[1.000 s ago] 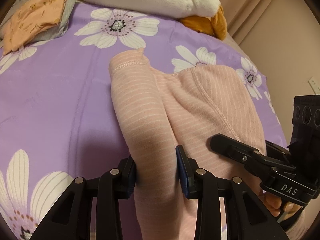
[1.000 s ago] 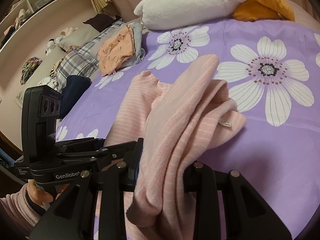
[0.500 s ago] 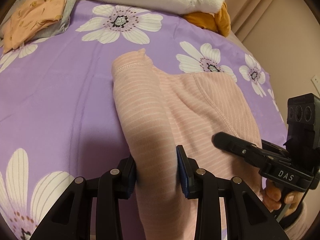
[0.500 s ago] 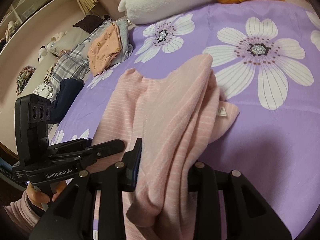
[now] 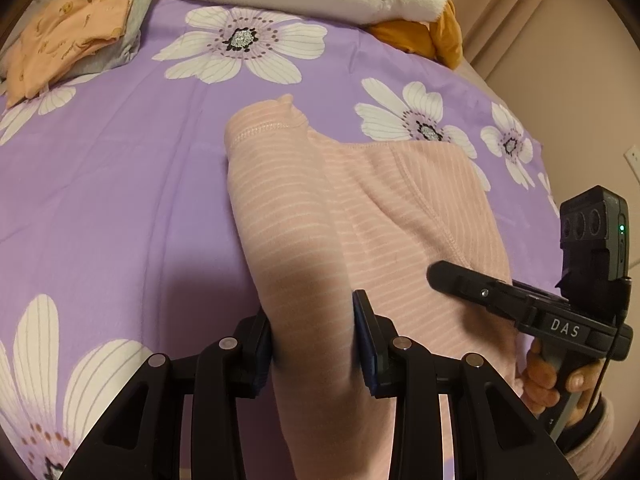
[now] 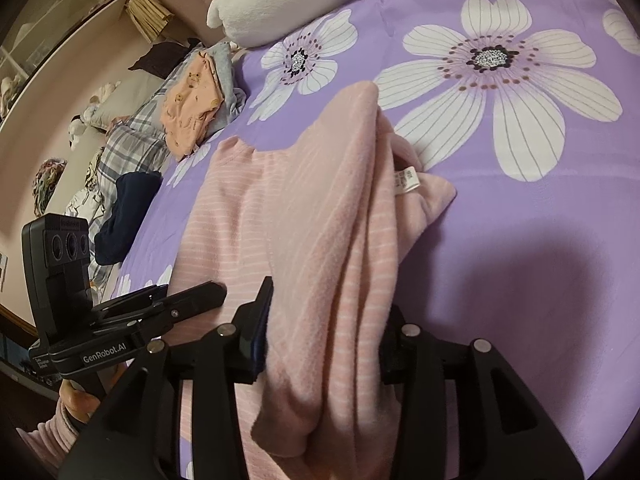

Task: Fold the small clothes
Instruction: 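Hold the lifted side with the right tool and carry it across the shirt, then lower the held side onto the shirt and open the right tool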

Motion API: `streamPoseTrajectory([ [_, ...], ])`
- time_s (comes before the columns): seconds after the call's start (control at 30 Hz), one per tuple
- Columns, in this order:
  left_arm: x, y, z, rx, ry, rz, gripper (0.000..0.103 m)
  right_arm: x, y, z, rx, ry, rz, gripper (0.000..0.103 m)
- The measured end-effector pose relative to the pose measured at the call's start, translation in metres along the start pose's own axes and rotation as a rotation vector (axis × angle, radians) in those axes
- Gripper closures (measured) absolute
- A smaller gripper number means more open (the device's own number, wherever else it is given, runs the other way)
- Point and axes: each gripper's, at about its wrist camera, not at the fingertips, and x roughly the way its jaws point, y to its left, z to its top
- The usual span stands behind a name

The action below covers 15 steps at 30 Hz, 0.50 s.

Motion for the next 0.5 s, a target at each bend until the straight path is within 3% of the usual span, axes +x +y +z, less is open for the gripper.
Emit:
streamPoseTrajectory([
  [0.5, -0.0041, 0.0005, -0.0038, 0.015, -0.003, 0.014, 0.069, -0.0063, -0.0049, -0.0014, 0.019, -0.008, -0.005, 0.060],
])
